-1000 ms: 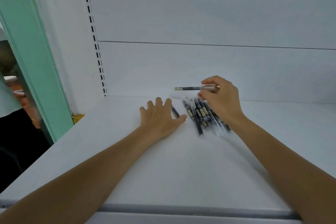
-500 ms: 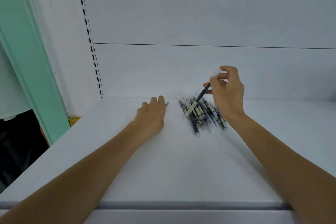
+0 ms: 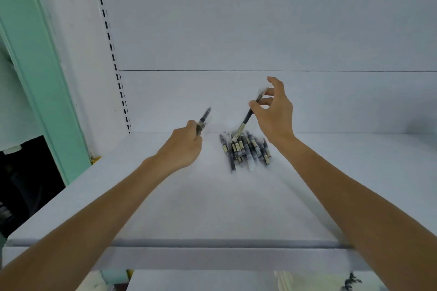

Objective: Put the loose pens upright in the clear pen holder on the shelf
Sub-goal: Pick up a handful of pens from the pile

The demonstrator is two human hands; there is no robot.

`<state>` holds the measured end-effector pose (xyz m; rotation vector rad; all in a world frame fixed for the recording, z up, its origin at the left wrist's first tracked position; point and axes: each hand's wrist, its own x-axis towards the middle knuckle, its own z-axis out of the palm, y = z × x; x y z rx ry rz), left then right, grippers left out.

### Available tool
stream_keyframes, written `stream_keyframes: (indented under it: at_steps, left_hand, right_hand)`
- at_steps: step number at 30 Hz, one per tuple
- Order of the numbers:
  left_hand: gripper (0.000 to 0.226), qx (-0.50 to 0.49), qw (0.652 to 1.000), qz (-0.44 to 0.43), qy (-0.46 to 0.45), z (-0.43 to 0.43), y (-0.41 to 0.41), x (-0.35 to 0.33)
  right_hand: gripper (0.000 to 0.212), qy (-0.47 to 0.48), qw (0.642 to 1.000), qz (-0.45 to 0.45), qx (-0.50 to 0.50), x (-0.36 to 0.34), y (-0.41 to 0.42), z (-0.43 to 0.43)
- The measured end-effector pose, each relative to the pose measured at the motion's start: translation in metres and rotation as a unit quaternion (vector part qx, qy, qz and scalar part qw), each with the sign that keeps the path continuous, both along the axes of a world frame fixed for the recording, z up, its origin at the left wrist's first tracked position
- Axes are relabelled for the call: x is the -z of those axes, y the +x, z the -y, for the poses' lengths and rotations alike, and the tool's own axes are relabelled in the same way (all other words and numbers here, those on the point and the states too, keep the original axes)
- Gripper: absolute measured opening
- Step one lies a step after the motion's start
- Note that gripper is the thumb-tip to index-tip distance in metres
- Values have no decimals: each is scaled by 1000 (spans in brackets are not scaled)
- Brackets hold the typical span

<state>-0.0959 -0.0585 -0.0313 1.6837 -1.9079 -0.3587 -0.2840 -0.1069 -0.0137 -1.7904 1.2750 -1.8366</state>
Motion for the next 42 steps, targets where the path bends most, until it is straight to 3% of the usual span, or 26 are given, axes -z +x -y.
stream_keyframes:
  at_steps: [4,9,16,19,23,34,39,42]
  left_hand:
    - [21,78,995,-38,-56,-28,-45,-6]
    - [20,114,990,-73,-33,-45,-152,4]
    - [34,186,965,-186,12,-88,-325,4]
    - [39,229,956,-183,-4,-108,-386,7]
    - [29,278,947,-160,22,-121,-449,17]
    - [23,303,941,-149,-21,-81,-528,19]
    - [24,272,939,-207,37,-52,-556,13]
    - [18,282,937,-207,25,-48,-570,13]
  right_hand:
    - [54,-27,995,-94,-3,-12,-51,-20]
    - [52,-13,992,-122,39,-16,-154,-66]
    - [52,43,989,-68,126,-7,-321,-142]
    - [52,49,979,-74,183,4,-381,-175]
    - [53,67,974,-51,213,4,-449,-208]
    - [63,65,963,-25,261,7,-548,-183]
    - [61,33,963,-74,258,-7,-578,-150]
    - [61,2,961,-69,269,-13,-595,-129]
